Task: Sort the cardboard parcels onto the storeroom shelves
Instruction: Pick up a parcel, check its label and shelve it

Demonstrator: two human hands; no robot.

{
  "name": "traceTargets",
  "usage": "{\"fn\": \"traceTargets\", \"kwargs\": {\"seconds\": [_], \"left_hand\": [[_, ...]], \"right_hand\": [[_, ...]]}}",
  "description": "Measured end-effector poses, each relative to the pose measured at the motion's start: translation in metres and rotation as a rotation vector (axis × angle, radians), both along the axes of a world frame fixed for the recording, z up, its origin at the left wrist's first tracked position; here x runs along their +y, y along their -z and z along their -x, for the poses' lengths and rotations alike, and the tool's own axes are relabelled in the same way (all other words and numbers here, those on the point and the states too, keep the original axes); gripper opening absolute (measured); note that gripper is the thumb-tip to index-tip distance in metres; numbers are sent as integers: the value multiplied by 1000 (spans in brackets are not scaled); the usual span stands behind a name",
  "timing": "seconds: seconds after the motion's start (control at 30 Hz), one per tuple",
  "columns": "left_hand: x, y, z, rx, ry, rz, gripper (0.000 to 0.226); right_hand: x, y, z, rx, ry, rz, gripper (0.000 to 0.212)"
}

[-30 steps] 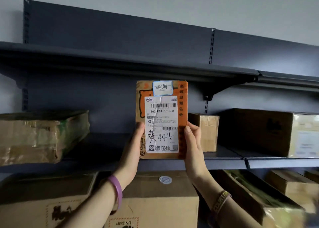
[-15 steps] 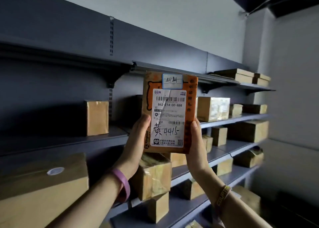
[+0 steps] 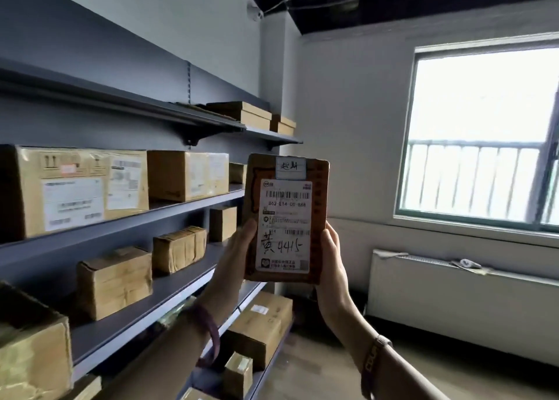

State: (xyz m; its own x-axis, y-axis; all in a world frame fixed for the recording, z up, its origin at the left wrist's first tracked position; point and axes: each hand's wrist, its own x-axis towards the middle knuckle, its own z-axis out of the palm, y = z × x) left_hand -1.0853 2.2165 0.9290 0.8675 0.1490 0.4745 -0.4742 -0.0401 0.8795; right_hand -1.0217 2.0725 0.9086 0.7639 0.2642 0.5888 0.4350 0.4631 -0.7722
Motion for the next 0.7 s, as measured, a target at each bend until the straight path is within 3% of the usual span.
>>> {"fn": "traceTargets", "kwargs": {"seconds": [0.23, 0.47, 0.7], "left_hand": [[-9, 25, -147, 66, 149, 120, 45], [7, 35, -281, 111, 241, 44, 47], [12, 38, -415, 161, 328, 13, 46]], "right_hand": [[-20, 23, -119, 38, 160, 15, 60], [-4, 39, -264, 101, 276, 42, 68], [-2, 40, -386, 139, 349, 14, 53]]}}
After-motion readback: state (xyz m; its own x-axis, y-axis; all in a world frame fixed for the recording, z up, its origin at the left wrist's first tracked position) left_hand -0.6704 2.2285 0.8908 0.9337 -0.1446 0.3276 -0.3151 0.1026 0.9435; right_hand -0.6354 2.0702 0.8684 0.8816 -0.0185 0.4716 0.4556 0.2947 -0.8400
